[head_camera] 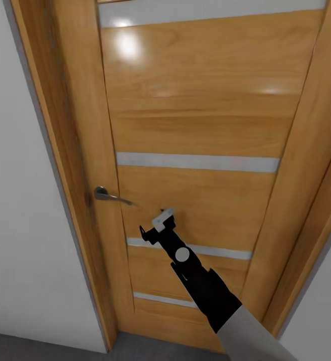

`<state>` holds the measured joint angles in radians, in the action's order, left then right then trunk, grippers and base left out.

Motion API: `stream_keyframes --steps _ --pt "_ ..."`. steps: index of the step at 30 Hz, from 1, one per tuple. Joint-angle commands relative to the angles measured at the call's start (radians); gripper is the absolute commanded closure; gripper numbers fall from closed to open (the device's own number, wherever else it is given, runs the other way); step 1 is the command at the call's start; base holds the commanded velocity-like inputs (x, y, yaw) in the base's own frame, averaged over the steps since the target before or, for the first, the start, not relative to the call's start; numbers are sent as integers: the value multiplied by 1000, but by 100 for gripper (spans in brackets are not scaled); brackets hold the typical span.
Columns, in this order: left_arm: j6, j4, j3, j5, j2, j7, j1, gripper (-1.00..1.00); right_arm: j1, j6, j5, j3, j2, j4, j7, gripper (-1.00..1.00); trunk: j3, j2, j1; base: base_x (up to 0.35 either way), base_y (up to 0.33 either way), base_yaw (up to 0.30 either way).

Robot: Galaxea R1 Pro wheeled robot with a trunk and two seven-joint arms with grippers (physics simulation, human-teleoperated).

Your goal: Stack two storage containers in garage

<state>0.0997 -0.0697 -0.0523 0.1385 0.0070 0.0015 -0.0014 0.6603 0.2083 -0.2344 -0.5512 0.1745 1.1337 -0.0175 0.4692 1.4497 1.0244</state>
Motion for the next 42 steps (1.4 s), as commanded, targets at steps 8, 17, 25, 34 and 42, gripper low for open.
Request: stream_keyframes --steps 8,17,25,34,42 --pt "2 1 -4 3 1 0 0 -100 1 -73 -17 3 0 -56 18 -100 1 0 1 322 0 0" --pt "2 1 -2 3 1 0 0 -100 1 -197 -8 19 0 -130 29 -100 1 0 1 322 0 0" --pt "2 1 -3 3 1 0 0 -100 1 -171 -4 59 0 -170 137 -100 1 0 1 321 0 0" --pt "2 1 -4 3 1 0 0 -100 1 -134 1 138 0 -213 265 -100 1 0 1 321 0 0" --pt "2 1 -4 4 1 0 0 -100 1 -181 -2 140 0 -213 271 -100 1 0 1 265 0 0"
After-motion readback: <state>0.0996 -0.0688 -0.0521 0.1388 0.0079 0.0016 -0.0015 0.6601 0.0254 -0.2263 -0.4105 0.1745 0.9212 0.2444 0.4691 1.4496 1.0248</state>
